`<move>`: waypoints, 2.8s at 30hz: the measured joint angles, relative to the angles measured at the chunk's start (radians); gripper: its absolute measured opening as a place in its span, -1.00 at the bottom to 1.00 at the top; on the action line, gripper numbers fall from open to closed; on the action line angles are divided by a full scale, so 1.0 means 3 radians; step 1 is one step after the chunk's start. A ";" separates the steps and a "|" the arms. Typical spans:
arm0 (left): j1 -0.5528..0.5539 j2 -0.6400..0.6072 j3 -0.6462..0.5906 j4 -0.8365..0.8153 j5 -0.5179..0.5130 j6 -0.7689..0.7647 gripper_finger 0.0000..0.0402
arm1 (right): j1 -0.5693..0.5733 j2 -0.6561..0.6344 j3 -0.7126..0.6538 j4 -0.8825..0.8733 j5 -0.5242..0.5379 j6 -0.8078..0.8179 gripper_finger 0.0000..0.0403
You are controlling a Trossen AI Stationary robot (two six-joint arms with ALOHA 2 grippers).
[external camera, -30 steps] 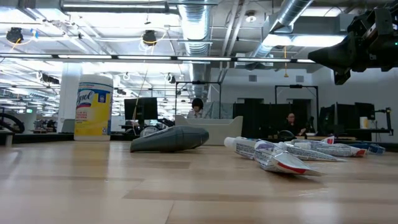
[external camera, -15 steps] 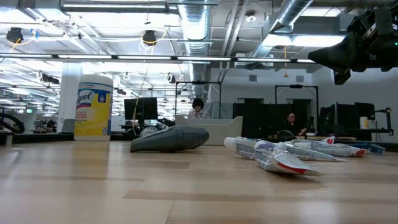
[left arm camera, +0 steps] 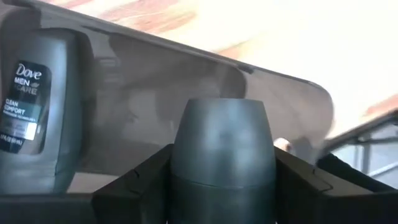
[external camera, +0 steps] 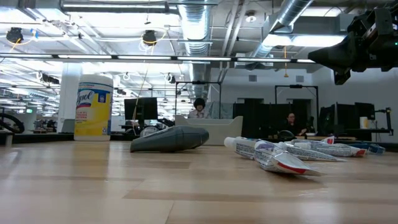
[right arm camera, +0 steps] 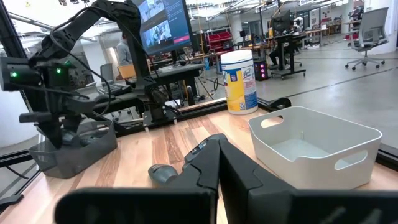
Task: Pick & Place Travel size toiletries
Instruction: Put the black deodorant into the black bin
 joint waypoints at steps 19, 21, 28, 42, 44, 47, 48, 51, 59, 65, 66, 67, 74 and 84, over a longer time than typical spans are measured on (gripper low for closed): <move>-0.0010 0.0437 0.0000 0.0105 0.0006 0.0150 0.01 | 0.0000 0.0000 -0.0001 0.0000 0.0000 0.0000 -1.00; -0.0010 0.0482 0.0000 0.0116 0.0009 0.0150 0.02 | 0.0000 0.0000 0.0000 0.0000 0.0000 0.0000 -1.00; -0.0010 0.0561 0.0000 0.0143 0.0018 0.0226 0.02 | 0.0000 0.0000 -0.0001 0.0000 0.0000 0.0000 -1.00; -0.0010 0.0561 0.0000 0.0218 0.0020 0.0325 0.22 | 0.0000 0.0000 -0.0001 0.0000 0.0000 -0.0001 -1.00; -0.0010 0.0554 0.0000 0.0238 0.0015 0.0325 0.22 | 0.0000 0.0000 -0.0001 0.0000 0.0000 -0.0001 -1.00; -0.0010 0.0427 -0.0001 0.0238 -0.0002 0.0404 0.22 | 0.0000 0.0000 -0.0001 0.0000 0.0000 -0.0001 -1.00; -0.0010 0.0358 -0.0001 0.0239 -0.0012 0.0419 0.22 | 0.0000 0.0000 -0.0001 0.0000 0.0000 -0.0001 -1.00; -0.0024 0.0103 -0.0001 0.0228 -0.0040 0.0440 0.22 | -0.0001 0.0000 -0.0001 0.0000 0.0000 -0.0001 -1.00; -0.0028 -0.0906 -0.0001 0.0287 -0.0777 0.0814 0.21 | -0.0001 0.0000 -0.0001 0.0000 0.0000 -0.0003 -1.00; 0.0286 -0.1517 0.0001 0.0464 -0.2181 0.1979 0.21 | 0.0000 -0.0001 -0.0001 0.0000 0.0000 -0.0003 -1.00; 0.0405 -0.1543 0.0001 0.0532 -0.2290 0.2354 0.22 | 0.0000 0.0000 -0.0001 0.0000 0.0000 -0.0003 -1.00; 0.0544 -0.1549 0.0001 0.0624 -0.2344 0.2763 0.23 | 0.0000 0.0000 -0.0001 0.0000 0.0000 -0.0003 -1.00; 0.1796 -0.1199 0.0001 0.1376 -0.1566 0.4915 0.40 | 0.0000 0.0000 -0.0001 0.0000 0.0000 -0.0003 -1.00; 0.2801 -0.0089 0.0000 0.1500 -0.0500 0.5416 0.72 | 0.0000 0.0000 -0.0001 0.0000 0.0000 -0.0009 -1.00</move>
